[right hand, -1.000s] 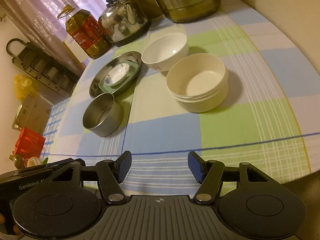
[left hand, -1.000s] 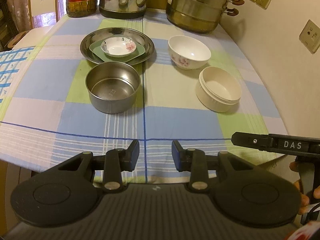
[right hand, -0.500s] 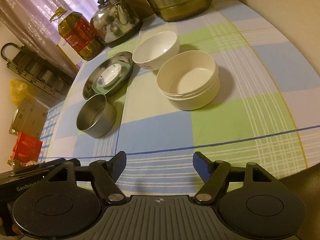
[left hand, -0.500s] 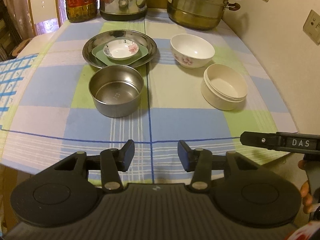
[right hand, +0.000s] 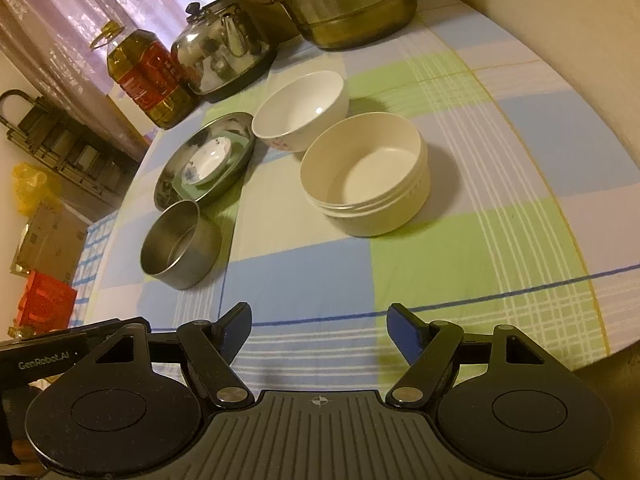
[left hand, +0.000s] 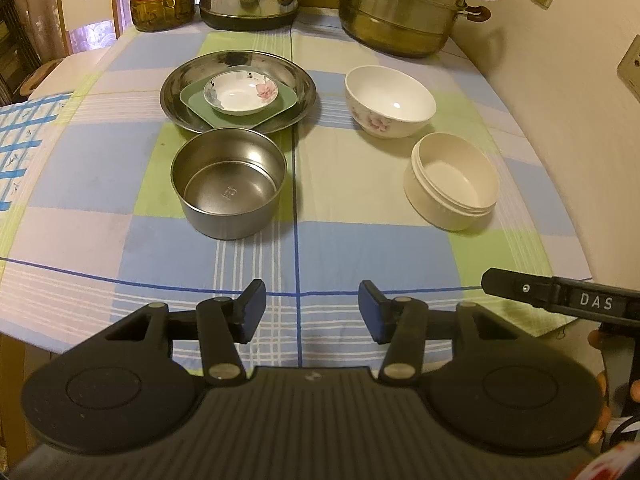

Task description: Organize plates and bowls

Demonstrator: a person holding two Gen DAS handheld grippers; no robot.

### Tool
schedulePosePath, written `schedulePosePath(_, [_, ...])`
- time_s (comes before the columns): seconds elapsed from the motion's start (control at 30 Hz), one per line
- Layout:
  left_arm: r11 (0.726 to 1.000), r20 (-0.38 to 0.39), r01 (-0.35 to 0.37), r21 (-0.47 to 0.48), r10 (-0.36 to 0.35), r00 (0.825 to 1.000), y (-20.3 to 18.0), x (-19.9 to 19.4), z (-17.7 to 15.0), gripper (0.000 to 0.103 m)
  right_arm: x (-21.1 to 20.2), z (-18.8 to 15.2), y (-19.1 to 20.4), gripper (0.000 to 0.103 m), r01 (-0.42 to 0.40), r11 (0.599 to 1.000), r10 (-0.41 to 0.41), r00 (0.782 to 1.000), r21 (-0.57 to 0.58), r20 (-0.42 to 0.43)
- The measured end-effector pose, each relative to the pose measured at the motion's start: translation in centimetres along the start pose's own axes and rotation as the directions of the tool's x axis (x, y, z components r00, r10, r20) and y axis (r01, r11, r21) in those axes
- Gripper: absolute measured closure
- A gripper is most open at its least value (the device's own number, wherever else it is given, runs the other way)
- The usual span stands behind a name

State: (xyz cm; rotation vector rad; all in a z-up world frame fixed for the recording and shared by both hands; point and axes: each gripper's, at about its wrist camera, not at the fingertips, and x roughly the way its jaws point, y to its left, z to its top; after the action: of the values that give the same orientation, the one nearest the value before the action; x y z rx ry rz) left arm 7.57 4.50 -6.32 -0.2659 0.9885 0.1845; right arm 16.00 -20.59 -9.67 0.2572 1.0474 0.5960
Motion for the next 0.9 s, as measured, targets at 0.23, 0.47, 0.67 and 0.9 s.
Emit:
schedulePosePath(0.23, [0.999,0.014,-0.015,0.03,0.014,1.0,-0.4,0.5,0.4,0.057,0.8,0.7,-0.2,0.028,0.018,1.0,-0.018,0.999,-0.015,-0.026])
schedulePosePath(0.47, [0.999,-0.013,-0.003,0.032,0.004,1.0,-0.4,1.6,1.2,0.057,1.4,1.3,-0.9,0.028,0.072,0.996,-0.074,0.996,-0.044,-0.04])
schedulePosePath(0.67, [0.997,-0.009,0.037,0.074,-0.036,0.999,-1.4,2.6,2.1,0.057,1.6,2.2,-2.7,0.029,0.108,0.994,-0.108,0.993,0.003,-0.043])
schedulePosePath(0.9, [0.988,0.006,0.11,0.112,-0.112,0.994,-2.8,4.6,3.6,0.065,1.4,4.0,-4.8,0.029,0.151,0.986,-0.151,0.989,0.068,-0.01])
